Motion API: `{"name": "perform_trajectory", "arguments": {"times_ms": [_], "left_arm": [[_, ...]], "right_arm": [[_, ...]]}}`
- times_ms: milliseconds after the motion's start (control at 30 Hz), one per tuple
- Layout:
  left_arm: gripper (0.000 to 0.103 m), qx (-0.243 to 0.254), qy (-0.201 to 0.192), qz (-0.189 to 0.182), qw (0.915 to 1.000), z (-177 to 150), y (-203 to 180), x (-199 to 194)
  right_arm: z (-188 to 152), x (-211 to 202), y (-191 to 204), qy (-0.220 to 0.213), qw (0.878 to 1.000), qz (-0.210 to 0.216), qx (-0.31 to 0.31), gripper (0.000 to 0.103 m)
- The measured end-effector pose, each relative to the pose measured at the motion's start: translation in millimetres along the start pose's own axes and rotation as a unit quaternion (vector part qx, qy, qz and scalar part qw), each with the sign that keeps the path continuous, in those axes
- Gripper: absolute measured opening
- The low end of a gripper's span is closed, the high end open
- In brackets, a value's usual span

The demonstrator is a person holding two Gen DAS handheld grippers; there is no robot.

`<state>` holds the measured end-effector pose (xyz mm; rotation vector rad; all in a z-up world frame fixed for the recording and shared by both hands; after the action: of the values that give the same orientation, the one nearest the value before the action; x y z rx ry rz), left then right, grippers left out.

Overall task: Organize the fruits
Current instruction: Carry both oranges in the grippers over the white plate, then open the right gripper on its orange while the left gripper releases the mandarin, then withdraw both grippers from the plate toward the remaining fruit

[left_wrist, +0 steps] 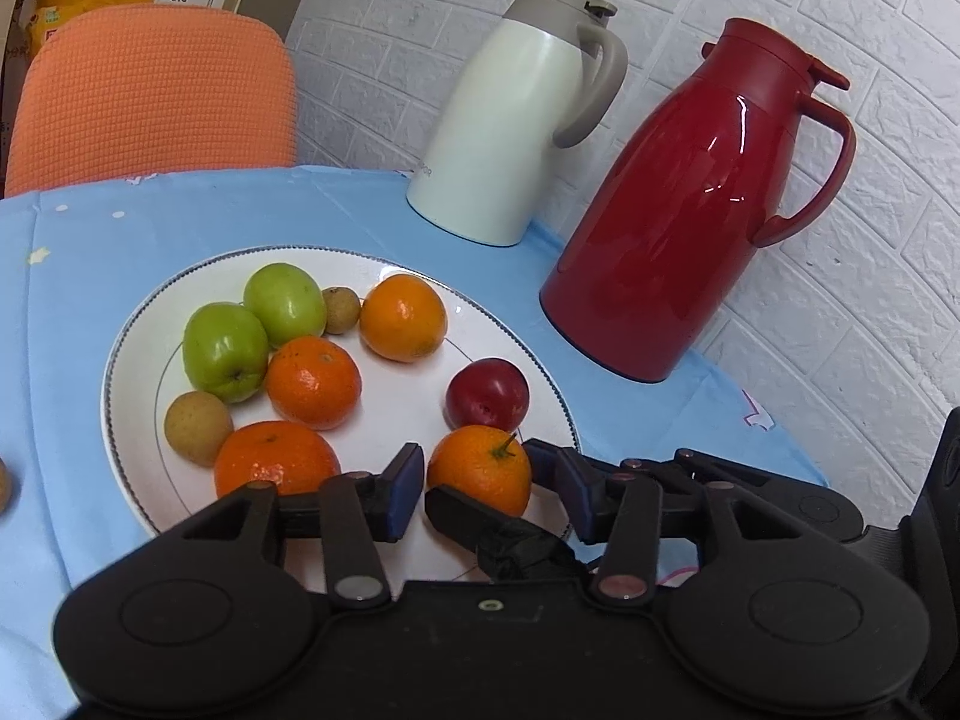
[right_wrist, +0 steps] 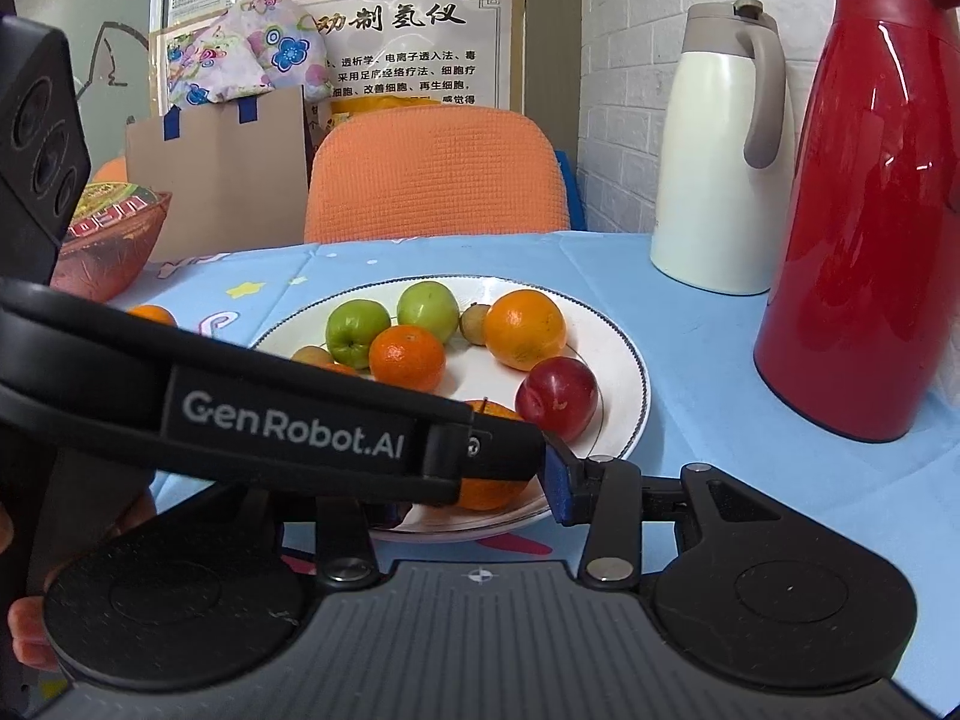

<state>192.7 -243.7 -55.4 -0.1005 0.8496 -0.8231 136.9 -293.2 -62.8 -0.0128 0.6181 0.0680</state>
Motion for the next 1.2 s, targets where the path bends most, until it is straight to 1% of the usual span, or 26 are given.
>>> {"name": "perform_trajectory", "arguments": {"times_ms": [100, 133, 200, 233, 267, 367, 500, 567, 733, 800, 933, 1000, 1067, 1100, 1200], "left_arm": [[0.103, 0.01, -0.002, 0.005, 0.9999, -2, -2, -1], [0.103, 0.013, -0.005, 0.008, 0.9999, -2, -3, -3], [0.103, 0.013, -0.014, 0.006, 0.9998, -1, -5, -6], [0.103, 0.012, -0.018, 0.006, 0.9998, -1, -5, -9], [0.103, 0.011, -0.023, 0.006, 0.9997, 0, -6, -11], [0.103, 0.02, -0.045, 0.015, 0.9987, 2, -13, -26], [0.103, 0.044, -0.077, 0.046, 0.995, 2, -23, -50], [0.103, 0.047, -0.086, 0.057, 0.9936, -2, -24, -63], [0.103, 0.032, -0.097, 0.073, 0.9921, -17, -19, -90], [0.103, 0.016, -0.1, 0.093, 0.9906, -28, -10, -106], [0.103, -0.022, -0.114, 0.113, 0.9868, -49, 18, -138], [0.103, -0.05, -0.116, 0.136, 0.9826, -58, 38, -154], [0.103, -0.072, -0.115, 0.17, 0.9761, -65, 58, -169], [0.103, -0.079, -0.117, 0.179, 0.9736, -69, 67, -176], [0.103, -0.1, -0.121, 0.192, 0.9688, -80, 87, -195]], "right_arm": [[1, -1, 0, 0.002, 1.0, 0.0, -0.003, 0.073], [1, -2, 0, 0.002, 1.0, 0.0, -0.005, 0.075], [0, -5, 0, -0.002, 1.0, 0.002, -0.005, 0.085], [0, -7, 0, -0.005, 1.0, 0.003, -0.005, 0.098], [1, -9, 1, -0.009, 1.0, 0.001, -0.006, 0.103], [1, -17, 2, -0.023, 1.0, -0.009, -0.013, 0.103], [0, -26, 4, -0.036, 0.999, -0.023, -0.021, 0.103], [-1, -30, 6, -0.039, 0.999, -0.031, -0.023, 0.103], [-5, -37, 18, -0.037, 0.999, -0.014, -0.019, 0.103], [-7, -39, 26, -0.038, 0.999, -0.007, -0.026, 0.103], [-10, -41, 44, -0.033, 0.998, 0.014, -0.047, 0.103], [-10, -43, 56, -0.032, 0.997, 0.029, -0.059, 0.103], [-10, -45, 71, -0.032, 0.996, 0.049, -0.071, 0.103], [-9, -46, 77, -0.032, 0.995, 0.058, -0.075, 0.103], [-9, -49, 101, -0.028, 0.992, 0.087, -0.089, 0.103]]}}
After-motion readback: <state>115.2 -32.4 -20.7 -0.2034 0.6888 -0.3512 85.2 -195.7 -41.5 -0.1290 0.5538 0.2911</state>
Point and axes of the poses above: each gripper's, at about its wrist camera, not at the fingertips, and x roughly the way its jaws point, y to its left, z to its top, the point moved 8 cm from there along x, roughly the way its jaws point, and after that the axes turned 7 degrees about y, right-handed, at the moved point
